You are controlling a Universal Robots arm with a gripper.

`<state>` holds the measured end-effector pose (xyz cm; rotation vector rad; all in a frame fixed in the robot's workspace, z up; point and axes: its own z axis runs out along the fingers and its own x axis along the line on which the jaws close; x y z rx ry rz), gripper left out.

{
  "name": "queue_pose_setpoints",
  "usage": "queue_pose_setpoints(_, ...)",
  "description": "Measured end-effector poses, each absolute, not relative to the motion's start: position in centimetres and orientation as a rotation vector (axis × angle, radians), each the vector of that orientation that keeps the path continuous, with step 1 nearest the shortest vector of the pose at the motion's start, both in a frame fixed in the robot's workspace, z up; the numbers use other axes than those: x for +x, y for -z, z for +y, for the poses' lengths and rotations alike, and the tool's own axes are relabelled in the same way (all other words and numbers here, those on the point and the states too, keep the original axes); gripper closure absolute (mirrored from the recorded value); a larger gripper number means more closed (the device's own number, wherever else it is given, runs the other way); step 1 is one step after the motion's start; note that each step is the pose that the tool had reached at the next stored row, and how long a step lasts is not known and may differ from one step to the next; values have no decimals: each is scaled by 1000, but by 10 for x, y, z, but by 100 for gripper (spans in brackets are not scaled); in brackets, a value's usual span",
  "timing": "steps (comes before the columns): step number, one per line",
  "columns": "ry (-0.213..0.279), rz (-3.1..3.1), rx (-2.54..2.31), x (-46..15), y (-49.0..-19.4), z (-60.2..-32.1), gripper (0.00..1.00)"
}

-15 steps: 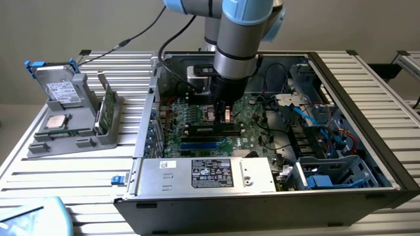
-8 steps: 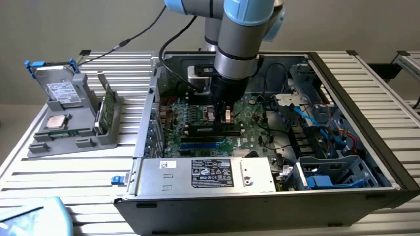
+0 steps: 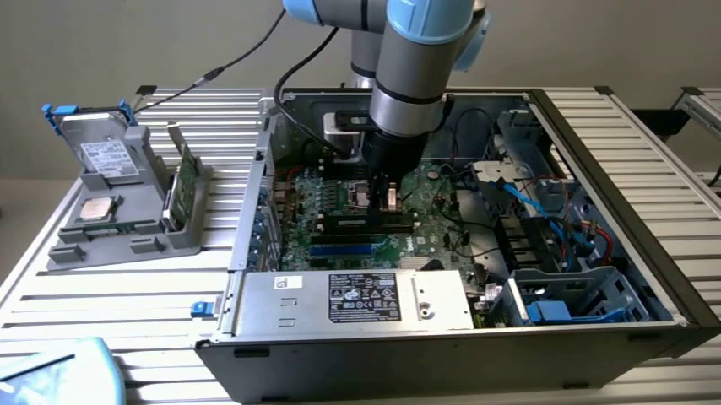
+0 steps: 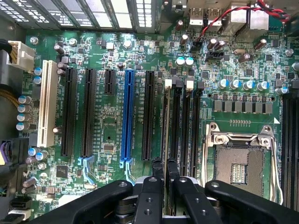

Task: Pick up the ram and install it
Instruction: 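Insert the ram into the slot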

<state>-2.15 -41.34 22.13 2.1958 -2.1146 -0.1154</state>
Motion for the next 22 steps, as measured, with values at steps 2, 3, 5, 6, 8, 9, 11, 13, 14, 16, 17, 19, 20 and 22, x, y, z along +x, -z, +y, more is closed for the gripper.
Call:
queue_pose_setpoints(2,115,-2115,2196,-21,-221,-413,85)
queue_pose_setpoints(3,116,-2115,2196,-21,-221,-413,85)
queue_pose_setpoints(5,116,-2115,2196,-21,-221,-413,85)
queue_pose_setpoints(6,116,-2115,2196,-21,-221,-413,85)
queue_pose_setpoints(8,115,-2115,2196,-21,-221,-413,85)
queue_pose_setpoints(9,116,-2115,2196,-21,-221,-413,83)
queue_pose_setpoints(11,116,-2115,2196,-21,-221,-413,77)
queue_pose_setpoints(13,115,-2115,2196,-21,-221,-413,65)
queue_pose_setpoints(14,116,-2115,2196,-21,-221,-413,59)
queue_pose_setpoints(16,116,-2115,2196,-21,-221,-413,59)
queue_pose_setpoints(17,116,-2115,2196,-21,-221,-413,53)
queue_pose_setpoints(19,116,-2115,2196,-21,-223,-413,53)
queue_pose_setpoints(20,116,-2115,2196,-21,-225,-413,53)
queue_pose_setpoints(22,115,-2115,2196,-22,-229,-413,53)
